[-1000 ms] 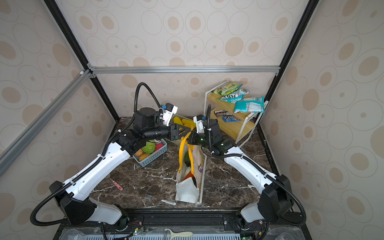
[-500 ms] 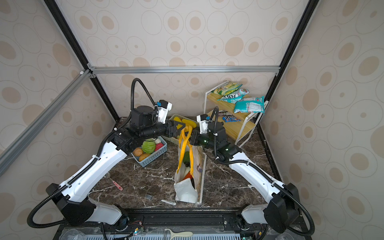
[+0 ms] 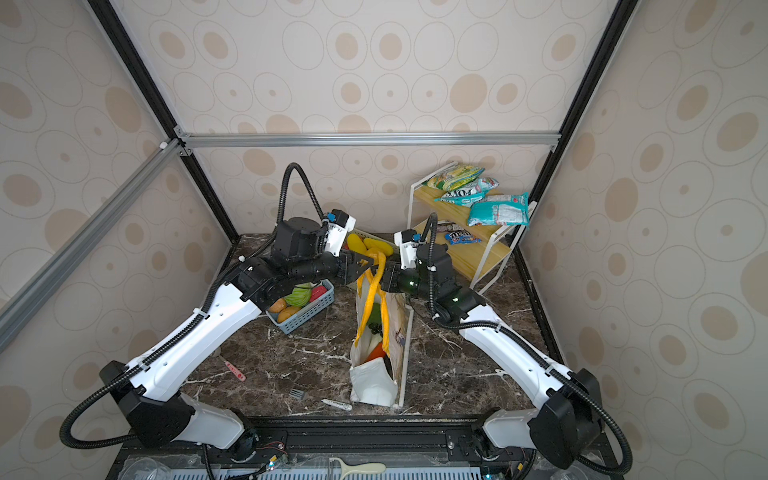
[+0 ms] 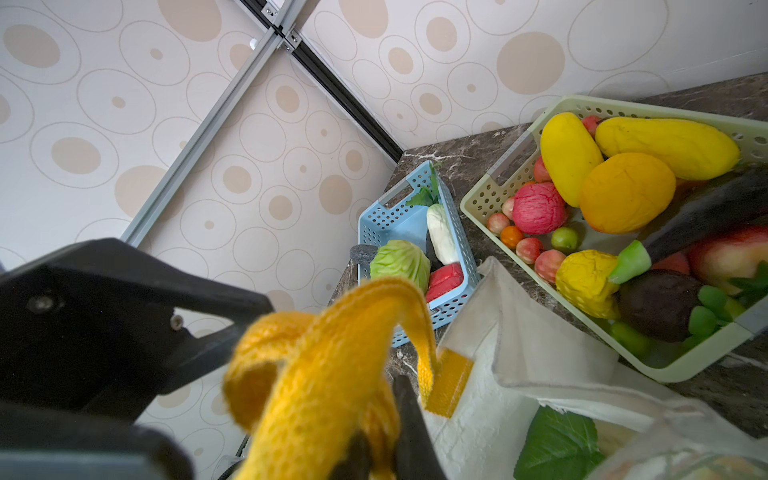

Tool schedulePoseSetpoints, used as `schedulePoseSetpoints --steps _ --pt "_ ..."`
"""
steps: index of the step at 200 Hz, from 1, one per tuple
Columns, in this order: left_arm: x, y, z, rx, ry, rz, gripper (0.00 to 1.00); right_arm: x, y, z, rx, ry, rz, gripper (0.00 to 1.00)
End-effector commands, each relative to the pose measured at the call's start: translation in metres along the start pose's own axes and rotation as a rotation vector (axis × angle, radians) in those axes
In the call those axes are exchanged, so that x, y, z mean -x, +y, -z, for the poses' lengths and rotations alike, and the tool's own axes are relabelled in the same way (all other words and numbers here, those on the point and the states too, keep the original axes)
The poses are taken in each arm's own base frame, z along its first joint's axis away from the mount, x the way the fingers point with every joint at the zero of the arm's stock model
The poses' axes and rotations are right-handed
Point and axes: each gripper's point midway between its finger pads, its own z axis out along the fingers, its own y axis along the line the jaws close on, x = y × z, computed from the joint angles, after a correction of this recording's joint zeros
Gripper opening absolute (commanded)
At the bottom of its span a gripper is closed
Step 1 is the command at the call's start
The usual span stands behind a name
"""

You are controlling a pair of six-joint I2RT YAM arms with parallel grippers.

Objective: Place the food into the grocery bag and tie it

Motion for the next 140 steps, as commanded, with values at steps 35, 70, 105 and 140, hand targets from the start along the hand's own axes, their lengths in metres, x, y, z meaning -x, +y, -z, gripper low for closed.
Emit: schedulePoseSetpoints --steps 35,70,105,140 --pt "-0.010 -0.001 -0.016 0.019 0.047 -0.041 0.30 0.017 0.023 0.017 0.036 -0.042 0.038 0.04" --pt "-0.005 -0.002 -0.015 0.015 0.030 -0.046 0.12 0.016 0.024 0.025 0.028 -0.045 0.049 0.05" --pt "-0.001 -0.002 -0.019 0.019 0.025 -0.052 0.04 0.013 0.034 0.040 0.051 -0.037 0.069 0.10" --pt "0.005 -0.005 -0.027 0.003 0.013 -0.086 0.05 0.000 0.048 0.051 0.112 0.027 0.060 0.16"
